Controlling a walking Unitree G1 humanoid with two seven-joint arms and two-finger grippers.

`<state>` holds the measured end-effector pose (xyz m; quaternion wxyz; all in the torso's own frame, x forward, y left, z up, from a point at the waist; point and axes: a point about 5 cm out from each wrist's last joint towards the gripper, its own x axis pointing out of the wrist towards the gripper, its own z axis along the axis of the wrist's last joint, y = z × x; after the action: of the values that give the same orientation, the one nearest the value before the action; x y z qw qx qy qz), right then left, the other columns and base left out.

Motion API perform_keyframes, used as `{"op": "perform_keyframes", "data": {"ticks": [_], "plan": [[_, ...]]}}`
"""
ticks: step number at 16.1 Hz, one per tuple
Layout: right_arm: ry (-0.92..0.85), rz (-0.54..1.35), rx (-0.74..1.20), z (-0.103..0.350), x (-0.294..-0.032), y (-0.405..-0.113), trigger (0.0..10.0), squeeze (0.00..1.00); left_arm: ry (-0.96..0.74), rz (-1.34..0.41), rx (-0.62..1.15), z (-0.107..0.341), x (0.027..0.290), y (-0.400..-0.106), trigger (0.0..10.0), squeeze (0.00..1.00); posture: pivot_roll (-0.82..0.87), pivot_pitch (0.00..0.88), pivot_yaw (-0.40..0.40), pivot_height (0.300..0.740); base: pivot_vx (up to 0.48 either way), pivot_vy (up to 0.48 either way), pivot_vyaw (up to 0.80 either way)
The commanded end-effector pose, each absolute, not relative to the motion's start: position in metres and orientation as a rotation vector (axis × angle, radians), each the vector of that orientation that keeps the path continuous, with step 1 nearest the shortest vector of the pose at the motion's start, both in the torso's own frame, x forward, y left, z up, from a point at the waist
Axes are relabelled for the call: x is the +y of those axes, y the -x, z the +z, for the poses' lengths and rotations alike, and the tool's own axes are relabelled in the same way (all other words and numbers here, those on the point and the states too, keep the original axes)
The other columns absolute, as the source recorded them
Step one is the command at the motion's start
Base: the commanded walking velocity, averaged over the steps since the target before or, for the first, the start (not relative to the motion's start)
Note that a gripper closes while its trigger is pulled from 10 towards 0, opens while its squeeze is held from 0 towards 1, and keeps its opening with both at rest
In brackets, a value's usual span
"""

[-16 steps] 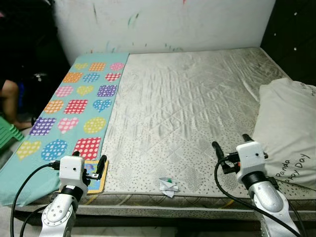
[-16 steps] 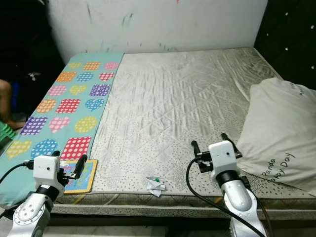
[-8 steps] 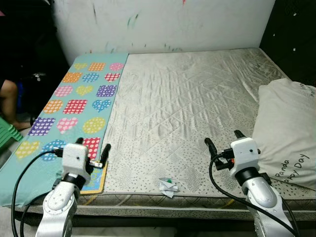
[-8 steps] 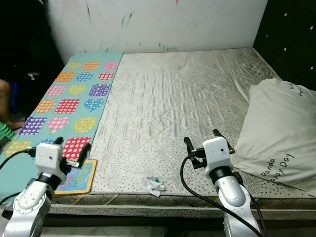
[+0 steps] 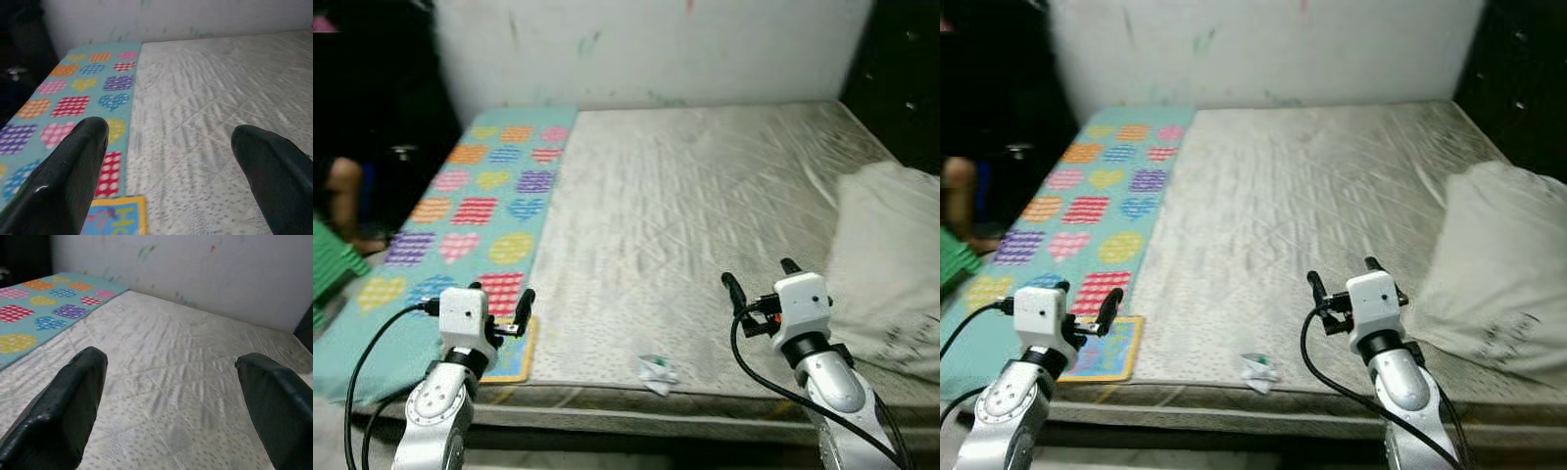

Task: Clean up the room

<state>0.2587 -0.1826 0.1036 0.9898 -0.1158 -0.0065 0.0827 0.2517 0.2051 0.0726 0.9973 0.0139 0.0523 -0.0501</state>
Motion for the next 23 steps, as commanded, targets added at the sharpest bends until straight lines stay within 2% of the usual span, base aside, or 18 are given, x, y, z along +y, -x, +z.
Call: {"op": "perform_keyframes", "data": {"ticks": [1,3,12,23], "plan": [[0.219,0.183,-0.022,0.106,-0.178,-0.261,10.0,0.0,-0.044,-0.077,0.102,0.076,0.212,-0.252,10.0,0.0,-0.18,0.0,0.055,0.74,0.0,0.48,0.0],[0.22,0.186,-0.022,0.106,-0.177,-0.262,10.0,0.0,-0.038,-0.074,0.106,0.074,0.211,-0.253,10.0,0.0,-0.18,0.0,0.055,0.74,0.0,0.452,0.0],[0.222,0.185,-0.036,0.11,-0.177,-0.265,10.0,0.0,0.0,-0.139,0.066,0.076,0.2,-0.257,10.0,0.0,-0.19,0.0,0.054,0.74,0.0,0.0,0.0],[0.224,0.184,-0.032,0.108,-0.177,-0.265,10.0,0.0,0.012,-0.131,0.073,0.074,0.197,-0.256,10.0,0.0,-0.19,0.0,0.054,0.74,0.186,0.0,0.0]]}}
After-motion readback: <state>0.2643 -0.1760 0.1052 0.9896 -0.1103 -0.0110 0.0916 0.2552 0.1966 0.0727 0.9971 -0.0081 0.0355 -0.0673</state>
